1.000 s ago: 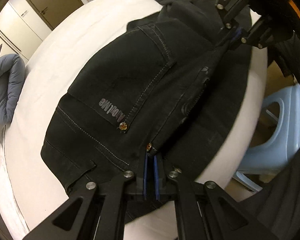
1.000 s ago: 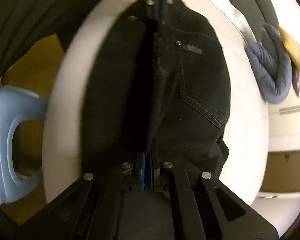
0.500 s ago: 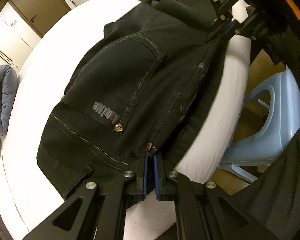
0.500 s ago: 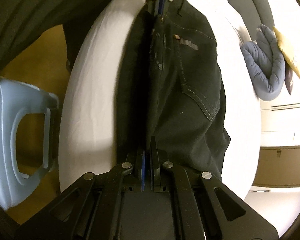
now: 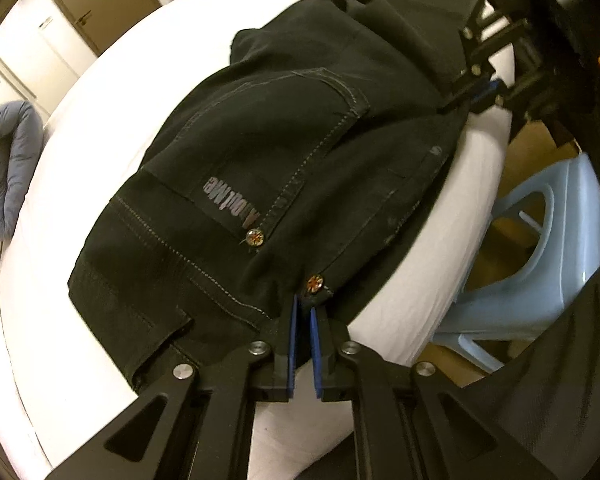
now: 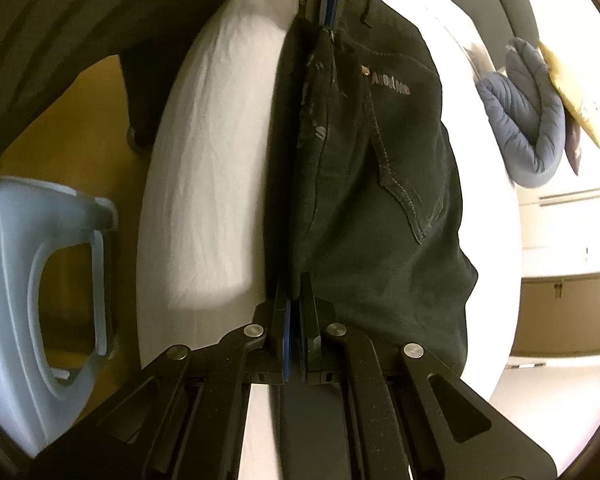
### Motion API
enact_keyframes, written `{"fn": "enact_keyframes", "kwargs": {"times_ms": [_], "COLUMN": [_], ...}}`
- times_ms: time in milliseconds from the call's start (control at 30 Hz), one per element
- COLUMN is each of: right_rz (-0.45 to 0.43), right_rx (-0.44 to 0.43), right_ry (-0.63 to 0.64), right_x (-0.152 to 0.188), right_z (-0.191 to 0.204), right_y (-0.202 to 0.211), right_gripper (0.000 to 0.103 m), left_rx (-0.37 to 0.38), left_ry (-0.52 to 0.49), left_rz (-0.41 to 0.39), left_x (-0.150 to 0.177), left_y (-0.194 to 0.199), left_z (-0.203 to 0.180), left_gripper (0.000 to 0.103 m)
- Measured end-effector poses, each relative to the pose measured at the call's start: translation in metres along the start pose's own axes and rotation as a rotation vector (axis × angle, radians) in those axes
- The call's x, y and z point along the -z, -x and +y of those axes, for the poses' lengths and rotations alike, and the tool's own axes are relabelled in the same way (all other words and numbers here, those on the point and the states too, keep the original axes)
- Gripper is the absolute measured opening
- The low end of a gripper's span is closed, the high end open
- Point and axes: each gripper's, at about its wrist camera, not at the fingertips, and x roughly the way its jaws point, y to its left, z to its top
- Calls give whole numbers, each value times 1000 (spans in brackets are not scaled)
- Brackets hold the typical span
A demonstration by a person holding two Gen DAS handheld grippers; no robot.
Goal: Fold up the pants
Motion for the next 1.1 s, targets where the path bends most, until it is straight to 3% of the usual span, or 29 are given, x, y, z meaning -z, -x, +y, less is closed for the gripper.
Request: {"fn": "enact_keyframes", "kwargs": {"times_ms": [100, 167, 200, 367, 533, 633, 700, 800, 867, 900, 933, 1000, 1067, 1100], "right_rz": [-6, -16, -23, -44, -104, -164, -207, -305, -375, -388, -402, -442, -551, -568], "right_rx": [4, 2, 5, -6, -101, -156, -210, -309, -361, -363, -355, -293, -219, -218], "right_ry": [-81, -147, -172, -307, -597, -781, -902, -1137, -1349, -1412, -1501, -1672, -1856, -1901], "right_x": [-1, -2, -2, -5, 8, 24, 39, 76, 120, 135, 159, 211, 273, 287], "right_z": [-6, -10, -11, -20, -47, -59, -67, -86, -112, -121, -136, -169, -205, -216], "right_y": [-3, -5, -6, -12, -11, -6, -1, 13, 21, 22, 22, 21, 14, 10], "right_gripper": [3, 3, 4, 5, 8, 12, 12, 12, 13, 22, 42, 70, 71, 71], "left_rx": [-20, -2, -4, 14, 49, 106, 84, 95, 71, 59, 57, 78, 103, 109], "left_ry": [-7, 30, 52, 187, 329, 430, 472, 542, 528, 525, 528, 561, 601, 617], "left_rz": [13, 7, -10, -118, -196, -133, -100, -119, -119, -132, -156, -212, -246, -250], "left_x": [3, 2, 2, -20, -51, -64, -62, -62, -64, -68, -71, -80, -90, -94], "left_y": [16, 30, 40, 68, 39, -7, -33, -32, -24, -19, -12, -2, -3, -8], "left_z": [-3, 0, 2, 16, 12, 9, 4, 8, 7, 5, 5, 9, 16, 18], "left_gripper": [25, 52, 55, 57, 57, 57, 57, 57, 57, 57, 57, 57, 57, 57]}}
